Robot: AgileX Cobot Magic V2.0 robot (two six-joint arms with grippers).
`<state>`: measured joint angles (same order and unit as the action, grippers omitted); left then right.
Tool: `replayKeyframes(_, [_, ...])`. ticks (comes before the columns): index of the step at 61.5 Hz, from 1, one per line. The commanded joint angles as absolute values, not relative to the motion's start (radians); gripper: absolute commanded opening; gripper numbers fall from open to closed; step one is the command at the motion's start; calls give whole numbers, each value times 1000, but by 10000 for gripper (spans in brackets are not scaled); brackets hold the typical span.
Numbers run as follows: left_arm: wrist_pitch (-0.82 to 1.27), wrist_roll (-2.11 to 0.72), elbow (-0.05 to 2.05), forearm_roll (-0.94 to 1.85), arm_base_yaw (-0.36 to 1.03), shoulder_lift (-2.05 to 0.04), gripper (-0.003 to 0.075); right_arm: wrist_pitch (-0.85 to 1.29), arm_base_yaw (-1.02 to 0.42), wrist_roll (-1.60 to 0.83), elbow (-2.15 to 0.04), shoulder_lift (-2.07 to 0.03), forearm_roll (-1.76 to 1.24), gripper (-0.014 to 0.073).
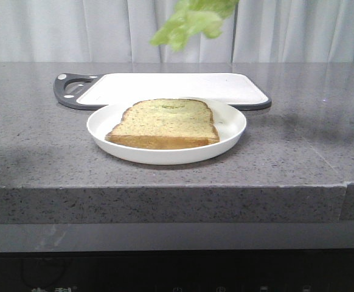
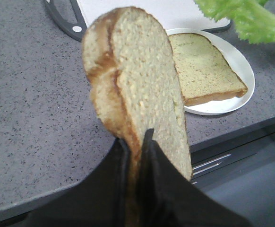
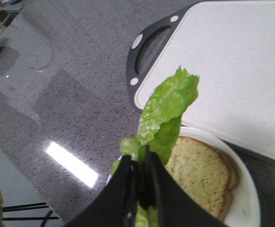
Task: Left arm grabs bread, right arm adds lettuce
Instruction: 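Lift the lettuce with the right gripper and carry it over the plate, then lower the lettuce onto the bottom bread slice and open the right gripper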
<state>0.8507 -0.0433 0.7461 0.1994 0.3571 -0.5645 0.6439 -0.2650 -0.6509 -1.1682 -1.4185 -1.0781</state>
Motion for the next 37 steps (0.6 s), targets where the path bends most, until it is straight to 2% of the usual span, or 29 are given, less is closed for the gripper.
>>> replayKeyframes(1, [768, -32, 773, 211, 363, -570, -20, 624, -276, -784, -1144, -1385, -1285, -118])
replayKeyframes(16, [768, -32, 773, 211, 363, -570, -20, 740, -279, -1034, -1086, -1475, -1566, -118])
replayKeyframes(37, [768, -32, 773, 211, 363, -570, -20, 754, -279, -1061, -1086, -1597, -1502, -118])
